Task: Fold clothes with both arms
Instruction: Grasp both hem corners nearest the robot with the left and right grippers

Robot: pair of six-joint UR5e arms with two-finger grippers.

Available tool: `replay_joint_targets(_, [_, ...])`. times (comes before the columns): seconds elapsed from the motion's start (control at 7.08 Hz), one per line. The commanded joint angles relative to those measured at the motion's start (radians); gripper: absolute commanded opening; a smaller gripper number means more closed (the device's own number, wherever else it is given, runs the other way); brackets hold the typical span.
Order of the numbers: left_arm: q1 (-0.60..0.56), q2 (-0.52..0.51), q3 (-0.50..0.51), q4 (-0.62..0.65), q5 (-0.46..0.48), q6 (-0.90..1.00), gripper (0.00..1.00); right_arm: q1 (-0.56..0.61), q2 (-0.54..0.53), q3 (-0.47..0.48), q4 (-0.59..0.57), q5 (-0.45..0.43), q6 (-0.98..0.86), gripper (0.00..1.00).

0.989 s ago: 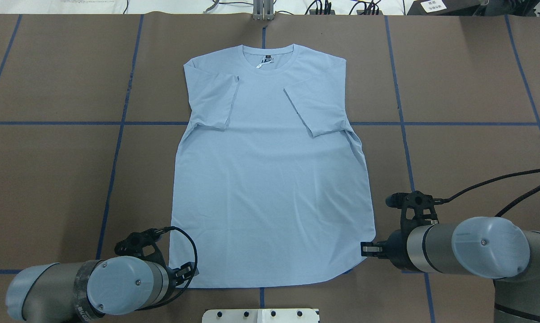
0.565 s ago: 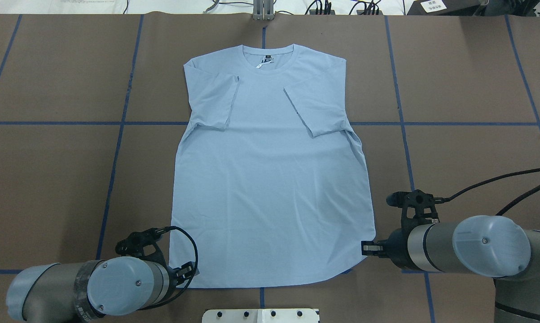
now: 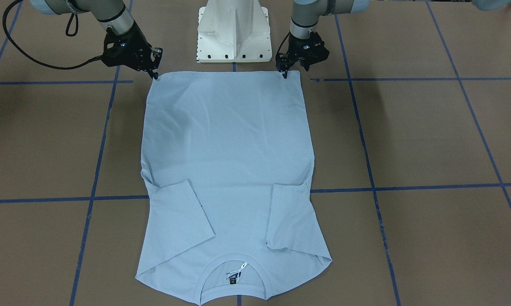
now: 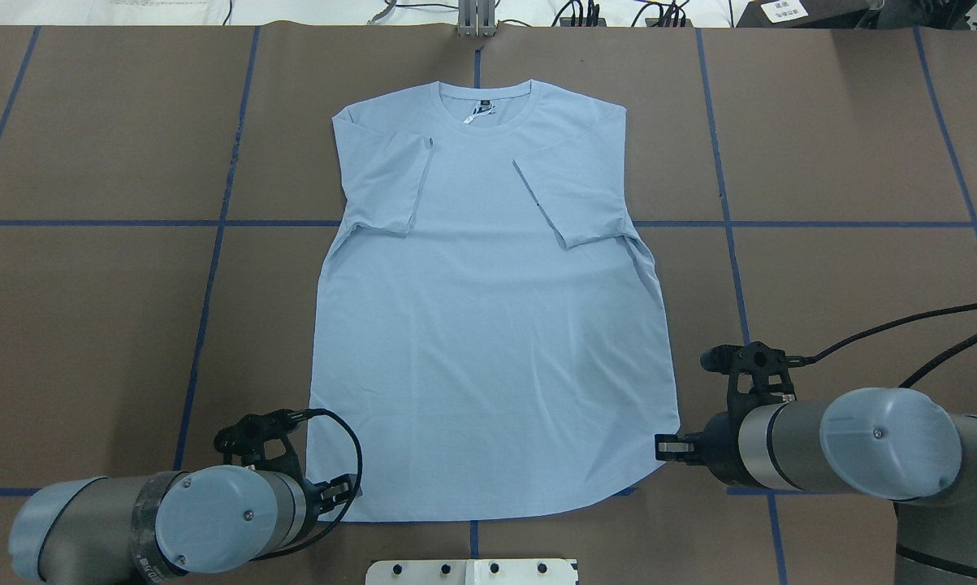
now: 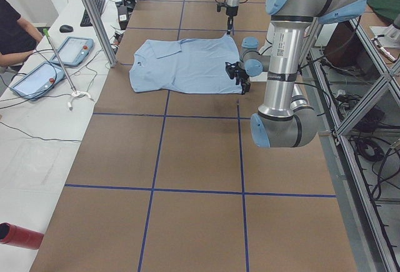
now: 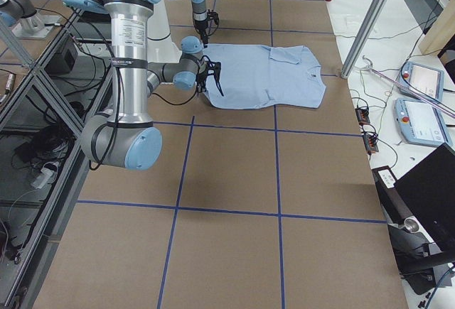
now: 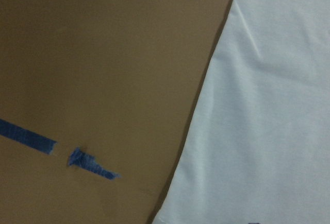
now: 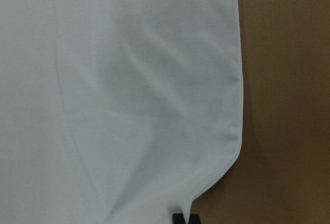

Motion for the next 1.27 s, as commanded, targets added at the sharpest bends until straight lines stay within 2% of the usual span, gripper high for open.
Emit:
replay_joint_targets(0.0, [0.002, 0.001, 0.005, -0.001, 0.0, 0.015, 0.88, 0.001, 0.0, 0.0, 0.0, 0.001, 0.0, 0.0])
replay_joint_targets(0.57, [0.001, 0.002, 0.009, -0.001, -0.001, 0.015, 0.82, 0.001, 0.002, 0.001, 0.0, 0.002, -0.001, 0.0])
replay_joint_targets(0.85, [0.002, 0.002, 0.009, -0.001, -0.001, 0.01, 0.75, 0.001, 0.002, 0.001, 0.0, 0.002, -0.001, 0.0])
replay_joint_targets(1.13, [0.002, 0.002, 0.009, -0.001, -0.003, 0.009, 0.63, 0.001, 0.002, 0.0, 0.0, 0.002, -0.001, 0.0])
